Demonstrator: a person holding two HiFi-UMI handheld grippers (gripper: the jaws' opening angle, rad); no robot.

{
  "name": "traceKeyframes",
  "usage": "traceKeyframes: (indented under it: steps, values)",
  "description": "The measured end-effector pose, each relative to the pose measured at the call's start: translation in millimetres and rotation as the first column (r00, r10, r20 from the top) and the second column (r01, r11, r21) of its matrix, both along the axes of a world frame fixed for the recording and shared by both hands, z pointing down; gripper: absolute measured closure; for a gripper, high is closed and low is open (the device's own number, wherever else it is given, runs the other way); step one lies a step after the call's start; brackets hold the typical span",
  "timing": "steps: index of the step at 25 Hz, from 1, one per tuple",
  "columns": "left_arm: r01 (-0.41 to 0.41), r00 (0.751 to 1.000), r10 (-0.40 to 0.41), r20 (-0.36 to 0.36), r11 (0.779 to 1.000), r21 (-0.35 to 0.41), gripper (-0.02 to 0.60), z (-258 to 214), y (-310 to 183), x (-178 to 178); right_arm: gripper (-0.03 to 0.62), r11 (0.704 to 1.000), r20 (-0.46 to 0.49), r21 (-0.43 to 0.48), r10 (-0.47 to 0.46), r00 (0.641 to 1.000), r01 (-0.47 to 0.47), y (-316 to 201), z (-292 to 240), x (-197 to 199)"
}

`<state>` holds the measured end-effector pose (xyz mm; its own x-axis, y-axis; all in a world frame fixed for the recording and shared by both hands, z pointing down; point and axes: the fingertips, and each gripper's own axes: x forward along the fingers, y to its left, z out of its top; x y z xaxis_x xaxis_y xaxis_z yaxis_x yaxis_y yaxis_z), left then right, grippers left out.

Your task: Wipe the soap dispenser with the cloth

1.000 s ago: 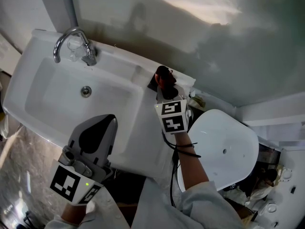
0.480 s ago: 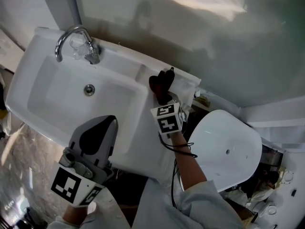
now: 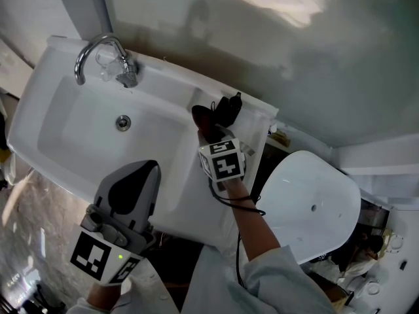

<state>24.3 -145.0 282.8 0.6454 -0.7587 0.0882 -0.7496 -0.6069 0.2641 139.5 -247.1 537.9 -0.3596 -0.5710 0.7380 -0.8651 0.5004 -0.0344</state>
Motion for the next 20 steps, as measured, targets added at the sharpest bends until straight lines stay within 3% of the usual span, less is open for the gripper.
traceKeyframes:
  steps: [4,7,10,13,20]
  values:
    - [0.012,1.000,-0.012,0.004,1.000,-0.010,0.578,2,1,-5,0.539,0.998,0.147,-0.028,0.057,0.987,-0.054,-7,-9,-20]
    - [0.019,1.000,-0.019,0.008,1.000,-0.018,0.578,4,2,-8,0.539,0.989,0.246,-0.072,0.141,0.959,-0.127,-16,-8,-22]
    - [0.024,1.000,-0.024,0.012,0.999,-0.024,0.578,6,4,-11,0.539,0.973,0.289,-0.113,0.227,0.930,-0.202,-24,-1,-14]
    - [0.029,1.000,-0.029,0.012,0.999,-0.027,0.578,8,4,-15,0.539,0.964,0.274,-0.119,0.261,0.926,-0.237,-30,4,-4]
    - [0.032,0.999,-0.032,-0.007,0.999,-0.005,0.578,2,4,-20,0.539,0.978,0.113,-0.039,0.208,0.972,-0.205,-33,-5,14]
